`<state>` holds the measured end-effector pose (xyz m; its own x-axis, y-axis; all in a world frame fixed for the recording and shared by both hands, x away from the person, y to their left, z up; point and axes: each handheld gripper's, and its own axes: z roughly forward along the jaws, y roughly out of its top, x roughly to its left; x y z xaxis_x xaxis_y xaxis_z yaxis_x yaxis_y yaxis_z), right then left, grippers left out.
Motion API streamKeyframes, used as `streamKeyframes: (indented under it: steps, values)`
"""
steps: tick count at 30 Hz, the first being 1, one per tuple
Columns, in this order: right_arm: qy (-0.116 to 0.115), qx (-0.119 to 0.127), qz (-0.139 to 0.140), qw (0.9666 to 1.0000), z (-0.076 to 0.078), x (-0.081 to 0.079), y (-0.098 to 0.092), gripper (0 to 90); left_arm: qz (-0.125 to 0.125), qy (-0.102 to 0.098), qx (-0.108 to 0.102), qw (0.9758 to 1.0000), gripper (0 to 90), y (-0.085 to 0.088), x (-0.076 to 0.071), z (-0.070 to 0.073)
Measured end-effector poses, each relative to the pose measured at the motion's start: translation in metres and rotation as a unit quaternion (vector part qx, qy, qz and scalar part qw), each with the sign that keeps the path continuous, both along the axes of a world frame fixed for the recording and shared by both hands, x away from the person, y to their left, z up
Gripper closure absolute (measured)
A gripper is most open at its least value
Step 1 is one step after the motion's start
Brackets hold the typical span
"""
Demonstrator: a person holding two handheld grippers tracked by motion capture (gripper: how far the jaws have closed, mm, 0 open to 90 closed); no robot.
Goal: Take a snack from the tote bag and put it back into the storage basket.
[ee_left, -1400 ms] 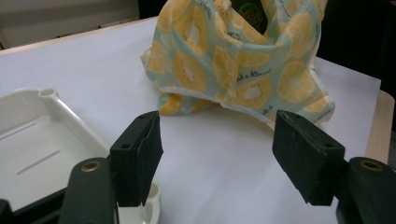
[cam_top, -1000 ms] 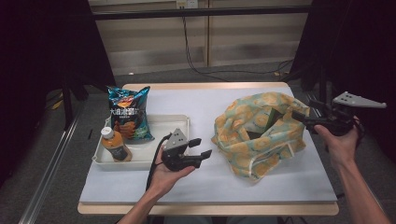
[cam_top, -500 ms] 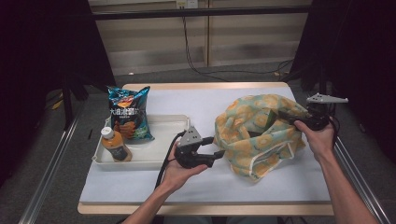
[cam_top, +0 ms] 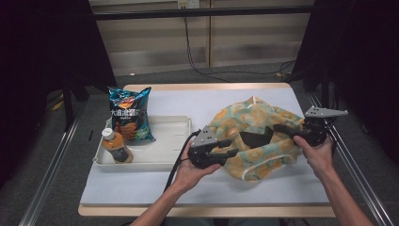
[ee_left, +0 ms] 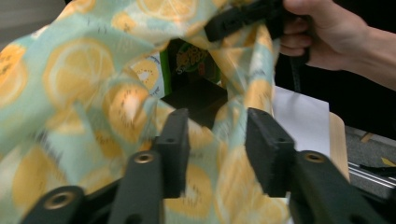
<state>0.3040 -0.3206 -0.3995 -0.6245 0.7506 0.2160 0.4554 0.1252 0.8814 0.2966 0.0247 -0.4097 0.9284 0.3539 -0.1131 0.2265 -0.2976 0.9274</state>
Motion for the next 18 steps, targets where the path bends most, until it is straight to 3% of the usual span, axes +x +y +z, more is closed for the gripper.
streamKeyframes:
  steps: [4, 9, 12, 14, 18]
  values:
    - [0.008, 0.005, 0.016, 0.9998, 0.000, -0.011, 0.008, 90.0, -0.005, 0.006, 0.003, 1.0000, 65.2, -0.008, 0.005, -0.001]
    - [0.027, 0.014, 0.039, 0.9988, -0.007, -0.021, 0.015, 90.0, 0.006, 0.010, 0.013, 0.9999, 62.9, -0.019, 0.011, -0.008]
    - [0.040, 0.007, 0.054, 0.9977, -0.013, -0.026, 0.021, 90.0, -0.001, 0.020, 0.024, 0.9995, 62.6, -0.028, 0.016, -0.014]
    - [0.039, 0.005, 0.060, 0.9974, -0.014, -0.027, 0.023, 89.9, -0.003, 0.021, 0.035, 0.9992, 62.6, -0.034, 0.019, -0.019]
    - [0.027, 0.011, 0.054, 0.9981, -0.011, -0.028, 0.018, 85.1, -0.006, 0.027, 0.033, 0.9991, 62.7, -0.045, 0.024, -0.022]
